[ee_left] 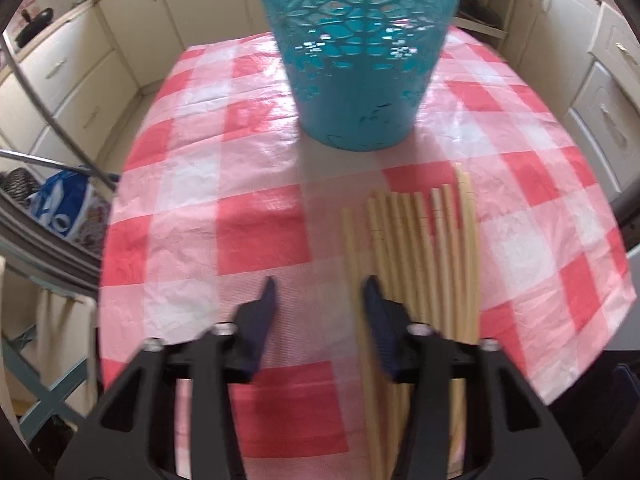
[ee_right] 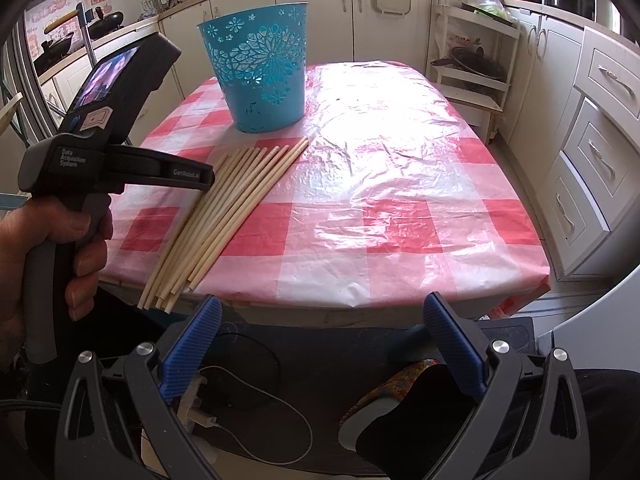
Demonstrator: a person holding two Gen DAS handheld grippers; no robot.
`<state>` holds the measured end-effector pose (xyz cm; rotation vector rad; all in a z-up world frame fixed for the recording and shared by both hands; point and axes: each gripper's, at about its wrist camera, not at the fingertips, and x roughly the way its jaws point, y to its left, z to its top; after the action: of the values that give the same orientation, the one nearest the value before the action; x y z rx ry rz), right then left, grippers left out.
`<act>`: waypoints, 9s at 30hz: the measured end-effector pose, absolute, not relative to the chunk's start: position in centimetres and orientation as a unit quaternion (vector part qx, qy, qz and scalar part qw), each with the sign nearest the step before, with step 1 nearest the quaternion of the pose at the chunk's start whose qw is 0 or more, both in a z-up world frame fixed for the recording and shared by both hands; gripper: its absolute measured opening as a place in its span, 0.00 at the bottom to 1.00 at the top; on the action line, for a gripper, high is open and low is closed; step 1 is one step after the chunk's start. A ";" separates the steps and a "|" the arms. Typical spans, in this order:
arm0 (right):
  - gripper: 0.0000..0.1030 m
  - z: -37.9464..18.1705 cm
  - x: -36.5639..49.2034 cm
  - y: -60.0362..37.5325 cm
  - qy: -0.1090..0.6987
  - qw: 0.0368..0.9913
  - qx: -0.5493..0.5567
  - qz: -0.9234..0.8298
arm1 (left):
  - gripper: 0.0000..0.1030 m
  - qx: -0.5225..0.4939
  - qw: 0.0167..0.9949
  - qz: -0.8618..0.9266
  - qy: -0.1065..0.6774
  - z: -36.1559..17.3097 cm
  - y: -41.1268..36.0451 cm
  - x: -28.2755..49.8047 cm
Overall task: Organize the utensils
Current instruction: 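Close the left tool on one chopstick while the right tool grasps another chopstick, then lift both held chopsticks up over the teal basket opening, then open the left tool to drop its chopstick in while the right tool releases its chopstick, then move both open tools back down to the chopstick pile, then close the left tool on a chopstick while the right tool grasps another chopstick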
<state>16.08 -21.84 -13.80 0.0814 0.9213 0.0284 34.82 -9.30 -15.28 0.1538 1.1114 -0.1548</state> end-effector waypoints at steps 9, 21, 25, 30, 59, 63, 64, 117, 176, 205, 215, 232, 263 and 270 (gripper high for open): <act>0.94 -12.5 17.1 -22.1 0.427 0.903 0.047 0.025 | 0.05 0.034 0.828 -0.110 0.548 -15.3 -8.7 36.7; 0.25 -13.5 28.1 -21.8 0.460 0.880 0.108 0.041 | 0.05 0.001 0.838 -0.122 0.532 -15.4 -7.2 36.1; 0.21 -14.5 29.9 -21.2 0.468 0.877 0.101 0.033 | 0.05 -0.003 0.839 -0.128 0.528 -15.4 -6.8 36.0; 0.21 -15.4 31.4 -20.5 0.474 0.875 0.093 0.028 | 0.05 -0.016 0.839 -0.134 0.527 -15.4 -6.3 35.9; 0.09 -15.8 34.4 -20.4 0.527 0.836 -0.087 0.128 | 0.05 0.012 0.822 -0.146 0.550 -15.3 -6.9 37.0; 0.07 -15.5 34.6 -20.1 0.543 0.818 -0.109 0.156 | 0.05 0.017 0.817 -0.150 0.556 -15.3 -7.0 37.2; 0.07 -15.4 34.8 -20.4 0.549 0.814 -0.105 0.158 | 0.05 0.018 0.817 -0.150 0.556 -15.3 -7.0 37.2; 0.06 -6.2 27.8 -27.2 0.202 0.968 0.130 0.073 | 0.05 -0.072 0.986 -0.087 0.125 -4.6 -8.1 41.6; 0.29 -7.3 36.1 -25.5 0.081 0.956 0.235 0.153 | 0.12 -0.118 0.975 -0.048 0.183 -6.4 -2.6 30.3; 0.15 -15.5 29.4 -20.4 0.400 0.907 0.096 0.086 | 0.39 -0.089 0.942 -0.051 0.319 -10.8 -1.9 29.8; 0.14 -15.9 29.9 -18.8 0.414 0.904 0.057 0.085 | 0.41 -0.054 0.923 -0.083 0.372 -12.8 -3.6 30.6; 0.11 -15.7 29.7 -20.9 0.428 0.896 0.055 0.104 | 0.41 0.037 0.881 -0.113 0.459 -16.1 -7.2 33.5; 0.31 -14.9 31.7 -22.0 0.470 0.878 -0.011 0.091 | 0.15 0.088 0.857 -0.120 0.493 -16.2 -9.1 35.3; 0.08 -15.1 32.0 -21.0 0.475 0.871 -0.043 0.116 | 0.10 0.087 0.860 -0.126 0.487 -16.2 -9.2 35.2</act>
<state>32.04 -20.99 -15.06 -0.0908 0.9926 0.2426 35.18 -9.23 -16.21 0.1825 1.0214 -0.2636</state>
